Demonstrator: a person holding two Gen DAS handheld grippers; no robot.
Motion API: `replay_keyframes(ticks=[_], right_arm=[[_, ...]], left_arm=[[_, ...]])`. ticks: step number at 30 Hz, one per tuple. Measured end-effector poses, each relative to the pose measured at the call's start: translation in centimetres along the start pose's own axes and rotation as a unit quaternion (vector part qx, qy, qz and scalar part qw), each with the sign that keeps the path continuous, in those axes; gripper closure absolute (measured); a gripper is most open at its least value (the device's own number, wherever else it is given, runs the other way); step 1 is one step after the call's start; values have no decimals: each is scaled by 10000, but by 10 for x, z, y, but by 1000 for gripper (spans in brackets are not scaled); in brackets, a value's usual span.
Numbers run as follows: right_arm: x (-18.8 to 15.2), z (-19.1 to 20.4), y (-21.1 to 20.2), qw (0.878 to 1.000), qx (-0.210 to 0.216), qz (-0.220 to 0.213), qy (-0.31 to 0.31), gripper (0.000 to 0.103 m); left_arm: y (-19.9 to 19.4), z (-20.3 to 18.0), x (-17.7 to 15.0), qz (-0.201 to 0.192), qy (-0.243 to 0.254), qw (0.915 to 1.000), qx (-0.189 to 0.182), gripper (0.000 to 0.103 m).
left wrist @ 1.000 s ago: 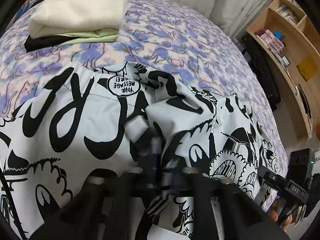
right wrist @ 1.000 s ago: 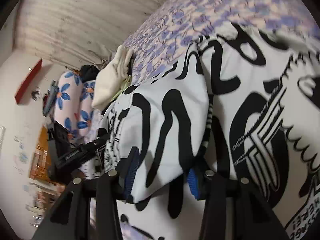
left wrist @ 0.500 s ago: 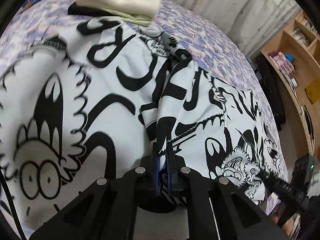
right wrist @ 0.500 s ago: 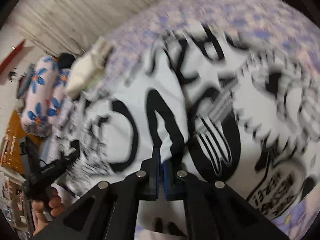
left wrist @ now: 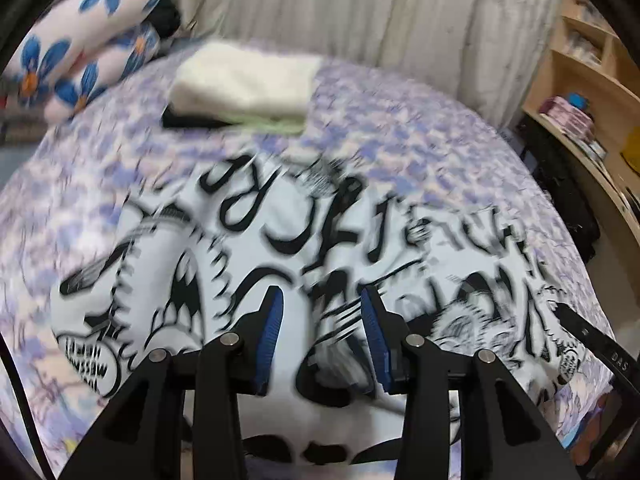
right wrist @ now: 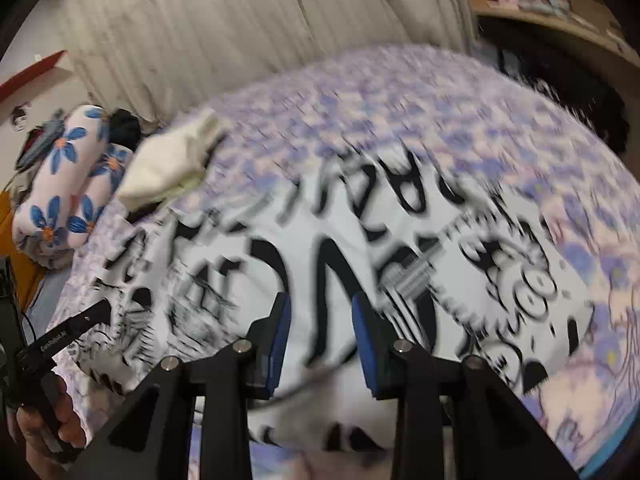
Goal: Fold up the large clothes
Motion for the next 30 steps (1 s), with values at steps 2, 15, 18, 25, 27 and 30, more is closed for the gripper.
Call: replay_keyframes(ticks=[2, 15, 18, 25, 27, 30], right_arm=[[3, 20, 9, 9993, 269, -5, -244, 71], [22, 25, 110, 9979, -252, 477, -358, 74], [20, -6, 105, 9966, -692, 401, -174, 74], [15, -33, 88, 9947, -906, 479, 109, 73], [13, -35, 82, 9953, -776, 529, 253, 73], [10, -32, 70, 9961, -674, 503, 280, 73]], left_arm=[[-1, -15, 7, -124, 254, 9995, -152, 64], [127, -42, 30, 1031, 375, 9939, 112, 65], [126, -28, 26, 983, 144, 9951, -10, 68], [114, -18, 25, 996, -16, 9950, -1, 68], [107, -20, 25, 1019, -17, 9948, 52, 67], [96, -24, 25, 1025, 3, 9947, 101, 62]])
Point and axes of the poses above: each gripper's, at about its wrist camera, not at the fingertips, and y roughly the way its jaws point, z to its left, x to its top, the point moved 1 cm from there along y, roughly the way its jaws point, and after that the axes turned 7 degrees about y, right-handed, at the moved point
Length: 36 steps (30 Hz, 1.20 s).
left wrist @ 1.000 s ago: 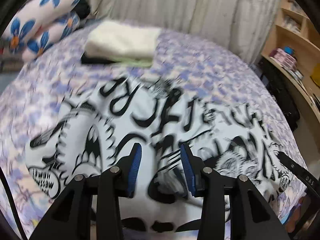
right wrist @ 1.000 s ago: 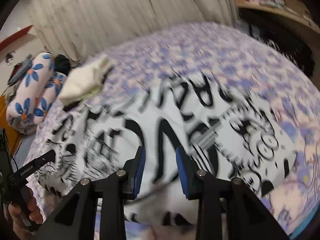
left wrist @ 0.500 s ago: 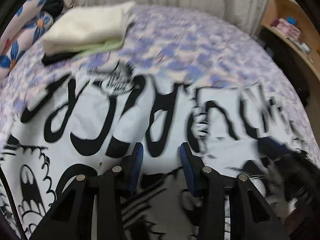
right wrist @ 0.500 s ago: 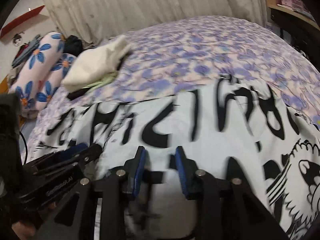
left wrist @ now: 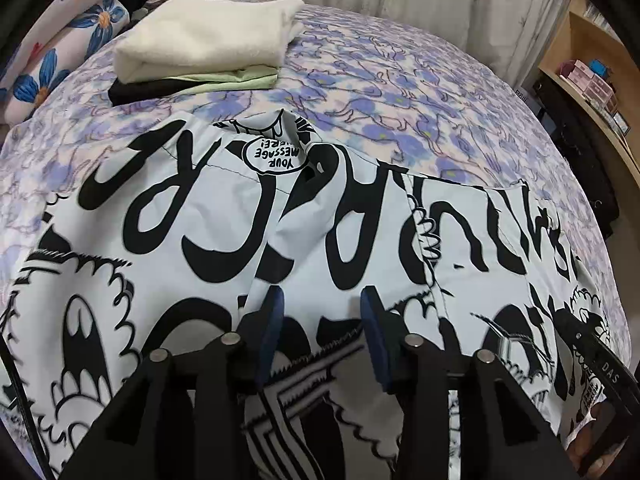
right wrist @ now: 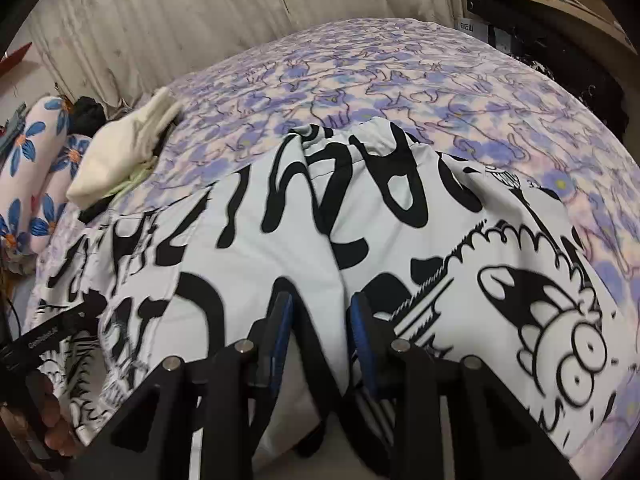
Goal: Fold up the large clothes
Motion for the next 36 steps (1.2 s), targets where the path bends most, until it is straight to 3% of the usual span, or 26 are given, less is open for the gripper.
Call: replay_keyframes(ticks=[8, 11, 28, 36], right_arm=[[-3, 13, -27, 9998, 42, -176, -54, 73], [-5, 18, -33, 9997, 45, -206, -97, 73], [-40, 53, -87, 9967, 341, -477, -568, 73], [-54, 78, -104, 9925, 455, -684, -905, 73]], left_arm=[[-36, -4, -10, -187, 3, 9997, 165, 51], [-47, -4, -15, -213, -8, 9995, 221, 40], [-117, 7, -56, -477, 49, 9984, 293, 39], [-142, 38, -81, -468, -289, 9985, 37, 38]])
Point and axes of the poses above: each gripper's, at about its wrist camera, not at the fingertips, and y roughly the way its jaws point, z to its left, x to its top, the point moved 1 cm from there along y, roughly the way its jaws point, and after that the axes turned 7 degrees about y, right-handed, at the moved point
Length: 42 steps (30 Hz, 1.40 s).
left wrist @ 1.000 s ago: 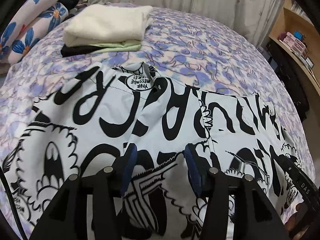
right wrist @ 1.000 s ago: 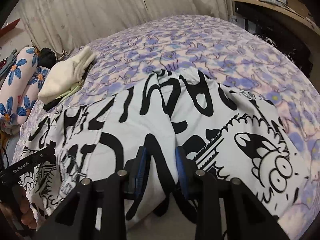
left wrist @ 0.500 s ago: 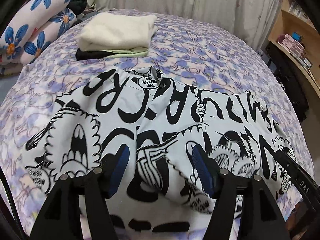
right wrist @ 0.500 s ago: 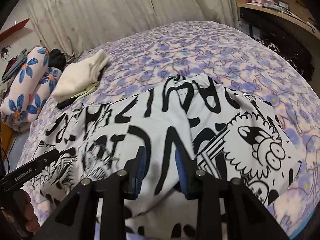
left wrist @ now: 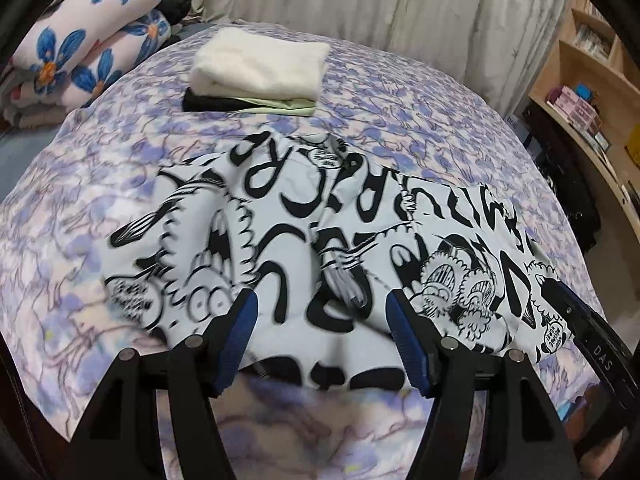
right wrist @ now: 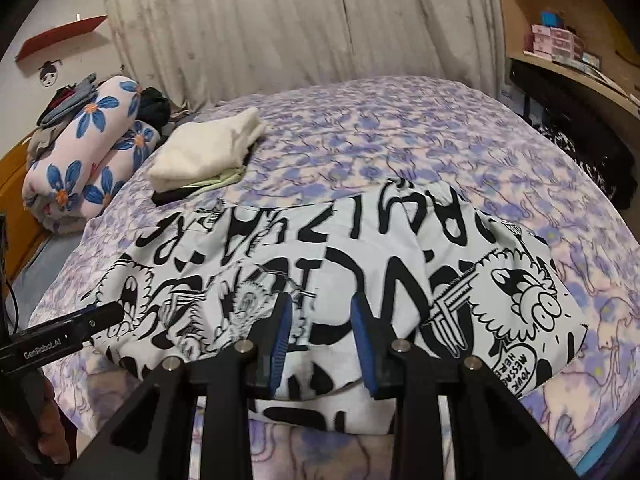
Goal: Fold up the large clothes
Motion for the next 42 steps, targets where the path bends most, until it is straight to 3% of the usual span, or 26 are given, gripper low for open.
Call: replay_keyframes(ticks=[4, 9, 14, 18, 25, 34, 35, 37, 39, 42], right_arm=[[-5, 7, 2, 9999, 125, 65, 41, 73], [-14, 14, 12, 9996, 204, 215, 9, 73], [-19, 22, 20, 9992, 228, 311, -65, 73], [-20, 26, 30, 9990, 216, 386, -104, 73], [-10, 31, 57, 9985, 204, 494, -77, 73], [11, 37, 86, 9994, 22, 296, -175, 73], [12, 38, 91, 9993, -27, 303, -212, 73], [12, 37, 99, 9992, -46, 338, -212, 73], [8, 36, 109, 9988, -46, 436, -205, 73], [-6, 35, 129, 9965, -192, 749, -312, 73]], left_arm=[[-5, 21, -18, -7, -226, 9997, -90, 31], [11, 43, -40, 168, -587, 9976, -341, 31], [35, 67, -57, 380, -1195, 9896, -700, 31], [48, 78, -64, 299, -1416, 9859, -843, 31], [70, 83, -53, 119, -1426, 9868, -754, 30], [112, 88, -18, -51, -1586, 9863, -450, 29], [113, 88, -15, -102, -1604, 9861, -417, 32], [113, 89, -8, -180, -1515, 9879, -289, 64], [108, 88, 2, -340, -1296, 9907, -217, 82], [91, 75, 13, -719, -971, 9926, -67, 91]])
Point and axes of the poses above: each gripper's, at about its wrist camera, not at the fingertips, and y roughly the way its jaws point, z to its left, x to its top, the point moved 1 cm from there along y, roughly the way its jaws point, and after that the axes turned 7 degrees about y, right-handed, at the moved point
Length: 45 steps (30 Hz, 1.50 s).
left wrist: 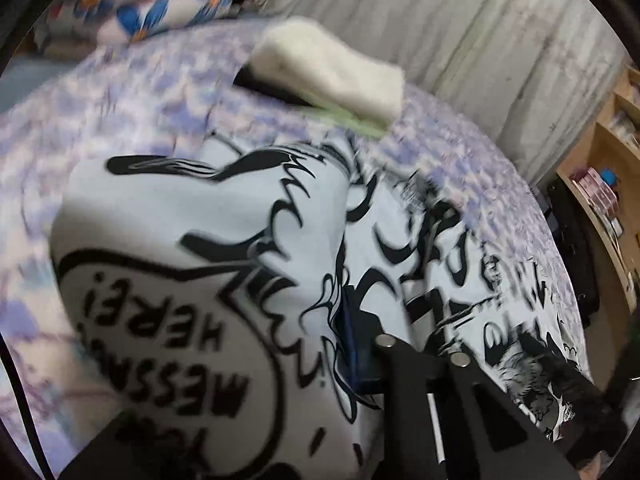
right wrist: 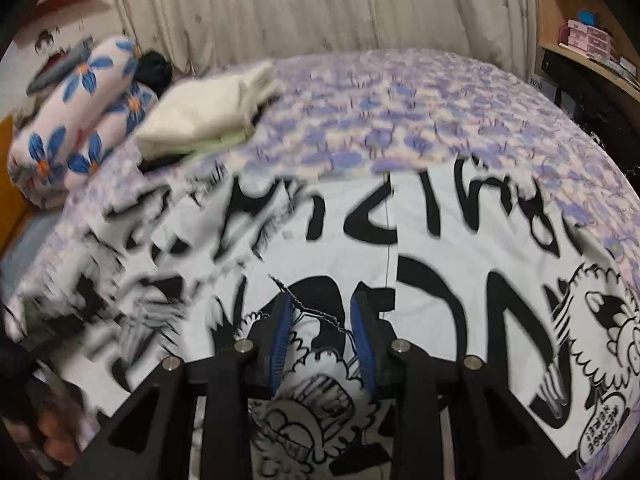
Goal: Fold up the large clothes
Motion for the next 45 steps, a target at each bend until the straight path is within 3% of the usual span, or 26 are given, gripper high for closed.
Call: replay_keyframes(ticks=[3, 7, 14, 19, 21, 26, 33, 37, 38, 41, 45], right_arm=[[-10, 3, 5, 9998, -66, -28, -175, 73], [-14, -1, 3, 9999, 60, -36, -153, 72], [-20, -26, -8, 9947, 973, 203, 246, 72], [-31, -67, -46, 9807, 1763, 156, 836, 72], [-35, -87, -61, 9812, 1643, 0, 1008, 72], [-43, -155, -96, 9829, 894, -513, 1526, 72], [-58, -226, -115, 9683, 129, -747, 2381, 72], [-65, -246, -118, 9616, 180, -754, 2634, 72], [-69, -245, -119, 9640, 56, -694, 2567, 78], [-74, -239, -118, 9704, -137, -600, 2337, 79], [-72, -231, -123, 9756, -350, -575, 2092, 79]], left_arm=[[-21, -28, 13, -425, 520, 9977, 106, 94], [-43, -79, 31, -818, 1146, 9900, -80, 94], [-56, -175, 40, -940, 2022, 9728, -625, 94], [-50, -239, 35, -862, 2489, 9604, -905, 94], [-45, -264, 31, -867, 2661, 9548, -1006, 94], [-26, -324, 9, -695, 3028, 9406, -1371, 94], [15, -407, -50, -146, 3816, 9092, -1658, 94], [30, -434, -95, 144, 4250, 8911, -1586, 94], [36, -435, -99, 293, 4196, 8921, -1649, 94], [63, -426, -106, 853, 4039, 8951, -1683, 94], [66, -416, -109, 978, 4006, 8941, -1749, 92]])
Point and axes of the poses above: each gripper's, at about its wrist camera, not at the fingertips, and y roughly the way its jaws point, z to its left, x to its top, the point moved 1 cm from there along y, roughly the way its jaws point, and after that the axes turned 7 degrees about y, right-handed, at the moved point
